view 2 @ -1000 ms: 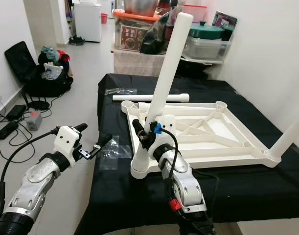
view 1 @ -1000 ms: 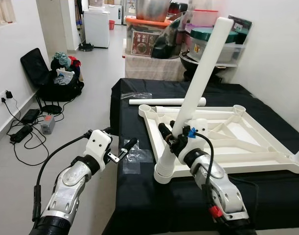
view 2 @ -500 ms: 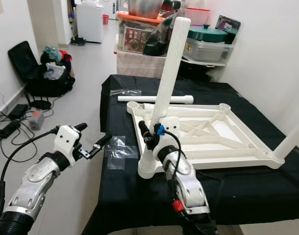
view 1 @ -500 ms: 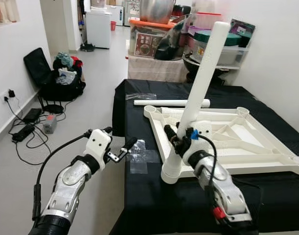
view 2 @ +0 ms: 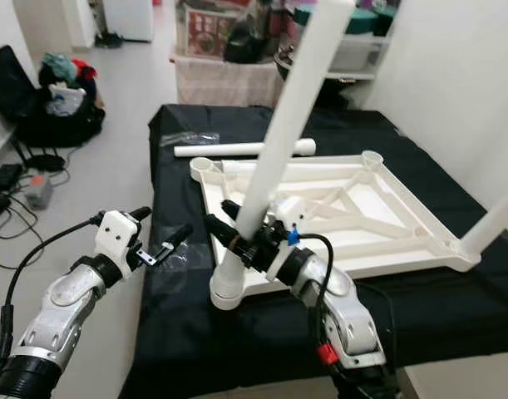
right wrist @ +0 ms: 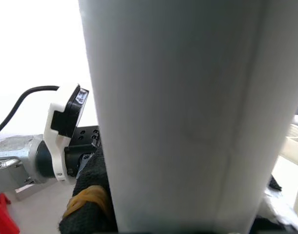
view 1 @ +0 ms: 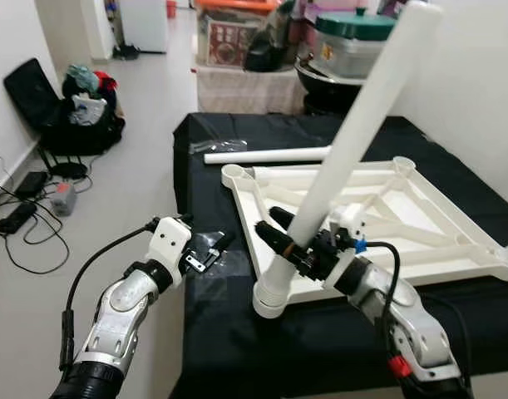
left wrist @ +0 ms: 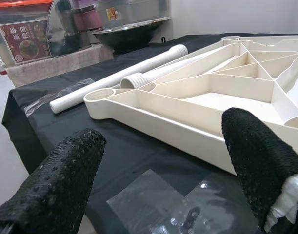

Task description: Building children table

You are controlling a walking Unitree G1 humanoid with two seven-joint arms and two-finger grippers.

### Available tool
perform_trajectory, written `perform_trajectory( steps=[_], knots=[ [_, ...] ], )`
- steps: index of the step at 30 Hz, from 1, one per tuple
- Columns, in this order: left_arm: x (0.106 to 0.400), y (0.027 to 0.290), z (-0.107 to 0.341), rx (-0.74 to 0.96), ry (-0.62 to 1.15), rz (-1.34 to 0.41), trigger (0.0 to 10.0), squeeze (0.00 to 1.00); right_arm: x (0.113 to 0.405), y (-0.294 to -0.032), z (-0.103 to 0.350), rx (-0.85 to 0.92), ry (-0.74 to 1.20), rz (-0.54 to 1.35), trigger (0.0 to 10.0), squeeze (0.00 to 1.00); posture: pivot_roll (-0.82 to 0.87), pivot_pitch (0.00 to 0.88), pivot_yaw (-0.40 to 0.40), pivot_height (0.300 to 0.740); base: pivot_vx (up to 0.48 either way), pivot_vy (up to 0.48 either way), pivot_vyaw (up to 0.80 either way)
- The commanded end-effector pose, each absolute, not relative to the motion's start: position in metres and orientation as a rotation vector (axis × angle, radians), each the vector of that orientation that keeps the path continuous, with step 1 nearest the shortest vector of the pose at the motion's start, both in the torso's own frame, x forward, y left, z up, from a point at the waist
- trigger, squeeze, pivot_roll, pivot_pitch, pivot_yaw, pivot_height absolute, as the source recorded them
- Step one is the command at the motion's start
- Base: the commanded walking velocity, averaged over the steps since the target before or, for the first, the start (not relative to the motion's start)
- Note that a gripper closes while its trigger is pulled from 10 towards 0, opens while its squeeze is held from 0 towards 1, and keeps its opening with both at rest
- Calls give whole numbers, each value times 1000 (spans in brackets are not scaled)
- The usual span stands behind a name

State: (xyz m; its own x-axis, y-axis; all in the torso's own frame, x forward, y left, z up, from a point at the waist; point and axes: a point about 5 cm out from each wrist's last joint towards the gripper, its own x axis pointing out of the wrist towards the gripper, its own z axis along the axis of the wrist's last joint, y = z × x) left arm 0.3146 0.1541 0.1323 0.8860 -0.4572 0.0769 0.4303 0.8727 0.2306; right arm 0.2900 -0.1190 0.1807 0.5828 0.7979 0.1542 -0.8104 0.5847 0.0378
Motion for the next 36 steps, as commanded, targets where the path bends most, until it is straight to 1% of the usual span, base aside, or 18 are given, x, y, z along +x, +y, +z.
perform_trajectory(
  steps=[1,8,9,10,11,12,13,14,15,16,18,22,24,29,31,36],
  knots=[
    [312,154,129,209,-117,-467,10000,0,292,-119,154,114,14,936,10000,0,68,0,-110,740,0,0,0],
    [310,156,128,209,-116,-461,10000,0,291,-118,152,123,23,978,10000,0,71,0,-113,740,0,0,0],
    [309,156,128,210,-115,-460,10000,0,294,-120,148,97,61,931,10000,0,63,0,-113,740,0,0,0],
    [309,156,128,210,-115,-460,10000,0,294,-120,148,97,61,931,10000,0,63,0,-113,740,0,0,0],
    [309,156,127,210,-114,-460,10000,0,302,-126,142,70,109,818,10000,0,61,0,-113,740,0,0,0],
    [309,156,127,209,-112,-460,10000,0,312,-134,137,84,163,657,10000,0,59,0,-112,740,0,0,0],
    [309,156,127,209,-112,-460,10000,0,312,-134,137,84,163,657,10000,0,59,0,-112,740,0,0,0],
    [309,155,127,208,-112,-460,10000,0,319,-142,132,100,208,517,10000,0,59,0,-112,740,0,0,0],
    [310,154,127,207,-112,-461,10000,0,321,-146,131,106,214,438,10000,0,54,0,-109,740,0,0,0],
    [310,153,127,206,-112,-463,10000,0,321,-145,129,106,227,400,10000,0,53,0,-105,740,0,0,0],
    [310,153,127,206,-112,-463,10000,0,321,-145,129,106,227,400,10000,0,53,0,-105,740,0,0,0],
    [311,152,127,206,-111,-469,10000,0,315,-133,122,81,252,391,10000,0,53,0,-106,740,0,0,0],
    [312,153,127,207,-112,-467,10000,0,314,-131,119,83,264,379,10000,0,52,0,-106,740,0,0,0],
    [313,155,128,209,-113,-461,10000,0,313,-130,116,68,278,349,10000,0,50,0,-105,740,0,0,0],
    [313,154,128,209,-114,-460,10000,0,313,-128,115,37,289,326,10000,0,48,0,-105,740,0,0,0],
    [314,152,128,207,-117,-461,10000,0,315,-131,113,62,319,242,10000,0,49,0,-105,740,0,0,0]
  ],
)
